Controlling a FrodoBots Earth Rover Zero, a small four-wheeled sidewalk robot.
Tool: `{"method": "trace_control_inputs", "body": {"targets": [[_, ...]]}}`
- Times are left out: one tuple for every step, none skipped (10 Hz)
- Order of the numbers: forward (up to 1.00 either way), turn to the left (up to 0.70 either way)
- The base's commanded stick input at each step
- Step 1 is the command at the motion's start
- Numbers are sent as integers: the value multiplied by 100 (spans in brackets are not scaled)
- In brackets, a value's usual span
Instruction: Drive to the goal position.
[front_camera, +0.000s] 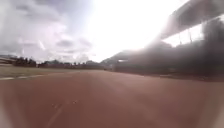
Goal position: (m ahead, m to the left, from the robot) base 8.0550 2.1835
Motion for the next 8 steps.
{"method": "trace_control_inputs", "body": {"targets": [[70,0],[70,0],[70,0],[70,0],[70,0],[70,0],[70,0],[70,0]]}}
